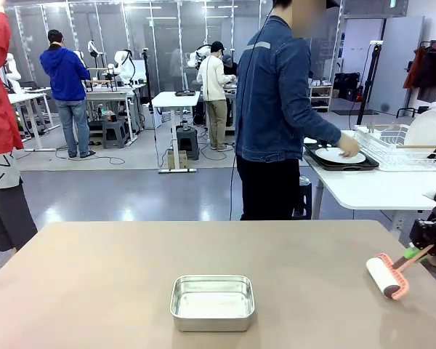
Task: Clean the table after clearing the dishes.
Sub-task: When the right (or left) Handle tray is removed, use the right hand (or left hand) to clean the right (or left) side of the table with the Lint Roller.
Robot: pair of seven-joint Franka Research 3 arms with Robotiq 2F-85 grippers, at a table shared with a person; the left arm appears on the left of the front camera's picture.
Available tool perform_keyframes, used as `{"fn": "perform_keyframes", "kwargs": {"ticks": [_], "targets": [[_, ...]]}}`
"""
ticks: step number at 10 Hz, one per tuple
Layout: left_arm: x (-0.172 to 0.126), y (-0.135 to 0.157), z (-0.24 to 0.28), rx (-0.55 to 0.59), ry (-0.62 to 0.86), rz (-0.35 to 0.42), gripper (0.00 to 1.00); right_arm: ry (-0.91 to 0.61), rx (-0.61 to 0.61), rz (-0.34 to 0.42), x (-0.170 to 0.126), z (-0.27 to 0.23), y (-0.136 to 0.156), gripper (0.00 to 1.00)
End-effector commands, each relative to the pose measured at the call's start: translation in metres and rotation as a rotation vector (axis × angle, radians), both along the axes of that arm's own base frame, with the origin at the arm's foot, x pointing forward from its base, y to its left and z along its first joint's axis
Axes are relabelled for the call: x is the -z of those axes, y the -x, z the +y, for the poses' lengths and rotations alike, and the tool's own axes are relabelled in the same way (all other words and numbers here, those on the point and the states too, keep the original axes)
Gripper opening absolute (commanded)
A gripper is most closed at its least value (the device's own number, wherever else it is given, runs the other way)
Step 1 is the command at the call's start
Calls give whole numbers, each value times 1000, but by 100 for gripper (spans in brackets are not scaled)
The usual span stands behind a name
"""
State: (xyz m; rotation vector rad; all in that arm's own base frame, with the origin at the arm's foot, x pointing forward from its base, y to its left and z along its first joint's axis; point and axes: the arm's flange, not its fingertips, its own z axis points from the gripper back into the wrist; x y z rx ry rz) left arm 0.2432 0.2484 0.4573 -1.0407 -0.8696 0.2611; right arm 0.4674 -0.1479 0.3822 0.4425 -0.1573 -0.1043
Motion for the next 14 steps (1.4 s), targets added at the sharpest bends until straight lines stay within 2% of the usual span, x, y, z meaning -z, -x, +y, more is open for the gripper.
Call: {"fn": "perform_keyframes", "kwargs": {"ticks": [1,4,6,8,10,11,14], "targets": [[-2,3,1,12,-2,2,100,187,-11,58,19,-2,21,21],[-2,3,1,12,-2,2,100,298,-38,32,-45,20,35,21],[-2,3,1,12,-2,2,100,333,-77,36,-103,37,55,21],[-2,3,1,12,-2,2,100,383,-75,10,-139,50,74,21],[-2,3,1,12,-2,2,100,379,-95,23,-145,63,82,21],[-2,3,1,12,-2,2,100,373,-100,-3,-145,47,78,21],[-2,3,1,12,-2,2,100,373,-100,-3,-145,47,78,21]]}}
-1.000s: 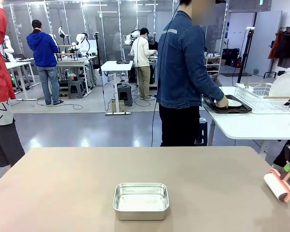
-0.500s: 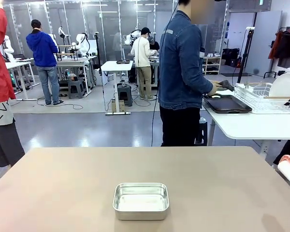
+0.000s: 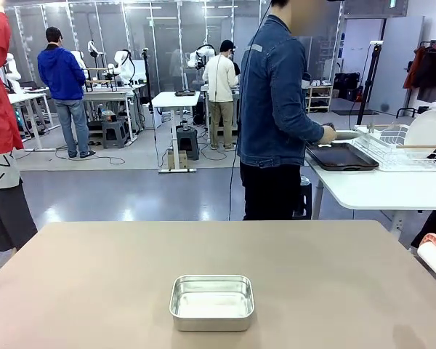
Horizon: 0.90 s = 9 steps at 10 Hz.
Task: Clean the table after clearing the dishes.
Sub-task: When the right (or left) Handle tray is removed, use the right hand (or left hand) to clean the right (or left) side of the table with the Lint Roller, then place the Lint Roller back on top of the Airtight Container.
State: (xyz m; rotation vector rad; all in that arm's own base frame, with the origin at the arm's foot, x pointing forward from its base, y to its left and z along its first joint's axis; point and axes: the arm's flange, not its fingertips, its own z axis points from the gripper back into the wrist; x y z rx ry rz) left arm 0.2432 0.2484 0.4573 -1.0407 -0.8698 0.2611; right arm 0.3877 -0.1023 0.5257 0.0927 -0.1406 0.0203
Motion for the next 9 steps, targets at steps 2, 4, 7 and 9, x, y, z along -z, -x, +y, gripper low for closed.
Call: {"fn": "perform_keyframes", "kwargs": {"ticks": [2,4,7,9], "targets": [[-2,3,1,12,-2,3,100,15,-3,-13,-1,1,-2,21],[-2,3,1,12,-2,3,100,15,-3,-13,-1,1,-2,21],[-2,3,1,12,-2,3,100,15,-3,-13,-1,1,-2,21],[-2,3,1,12,-2,3,100,15,-3,-13,-1,1,-2,21]]}}
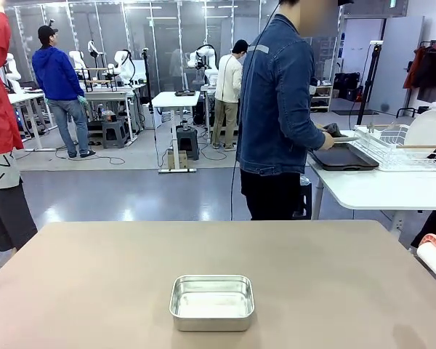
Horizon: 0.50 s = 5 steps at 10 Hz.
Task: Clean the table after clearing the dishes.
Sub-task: Place the Lint Roller back on top of the Airtight Container.
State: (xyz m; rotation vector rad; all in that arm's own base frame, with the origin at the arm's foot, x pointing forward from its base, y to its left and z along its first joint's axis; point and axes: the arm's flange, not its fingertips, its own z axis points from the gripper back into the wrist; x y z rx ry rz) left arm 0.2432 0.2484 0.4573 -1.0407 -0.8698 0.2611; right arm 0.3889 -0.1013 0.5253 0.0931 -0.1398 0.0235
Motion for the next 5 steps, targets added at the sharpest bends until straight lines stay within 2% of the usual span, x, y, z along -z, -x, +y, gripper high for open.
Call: {"fn": "perform_keyframes", "kwargs": {"ticks": [1,2,3,4,5], "targets": [[-2,3,1,12,-2,3,100,0,0,0,0,0,0,21],[-2,3,1,12,-2,3,100,152,-109,-91,-30,27,-12,21],[-2,3,1,12,-2,3,100,231,-253,-218,-68,64,-22,21],[-2,3,1,12,-2,3,100,323,-441,-317,-104,114,-26,21],[-2,3,1,12,-2,3,100,363,-584,-362,-121,152,-25,21]]}}
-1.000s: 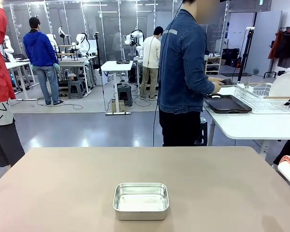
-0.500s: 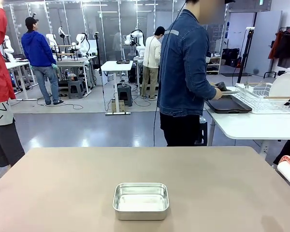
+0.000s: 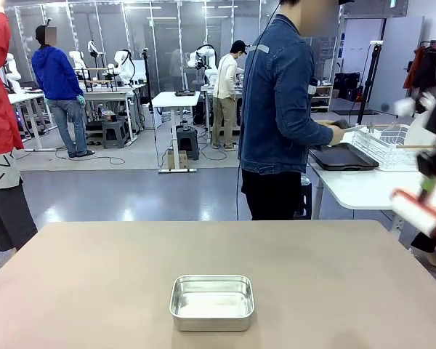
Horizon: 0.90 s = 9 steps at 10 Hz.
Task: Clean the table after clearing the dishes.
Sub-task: Place the Lint Roller back on top of the Airtight Container.
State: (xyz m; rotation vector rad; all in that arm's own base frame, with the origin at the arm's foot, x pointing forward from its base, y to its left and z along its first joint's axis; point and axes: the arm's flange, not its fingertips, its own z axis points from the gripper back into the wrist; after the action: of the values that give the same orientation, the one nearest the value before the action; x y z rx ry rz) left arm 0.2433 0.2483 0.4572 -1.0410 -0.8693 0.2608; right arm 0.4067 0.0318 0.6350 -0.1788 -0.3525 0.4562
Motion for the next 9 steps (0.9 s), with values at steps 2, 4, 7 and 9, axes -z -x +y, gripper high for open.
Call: {"fn": "perform_keyframes", "kwargs": {"ticks": [2,4,7,9], "targets": [[-2,3,1,12,-2,2,100,144,-428,-126,-25,90,-1,21],[-2,3,1,12,-2,2,100,205,-767,-124,-17,196,21,21],[-2,3,1,12,-2,2,100,114,-1171,-101,4,297,76,21],[-2,3,1,12,-2,2,100,159,-1353,0,30,344,102,21]]}}
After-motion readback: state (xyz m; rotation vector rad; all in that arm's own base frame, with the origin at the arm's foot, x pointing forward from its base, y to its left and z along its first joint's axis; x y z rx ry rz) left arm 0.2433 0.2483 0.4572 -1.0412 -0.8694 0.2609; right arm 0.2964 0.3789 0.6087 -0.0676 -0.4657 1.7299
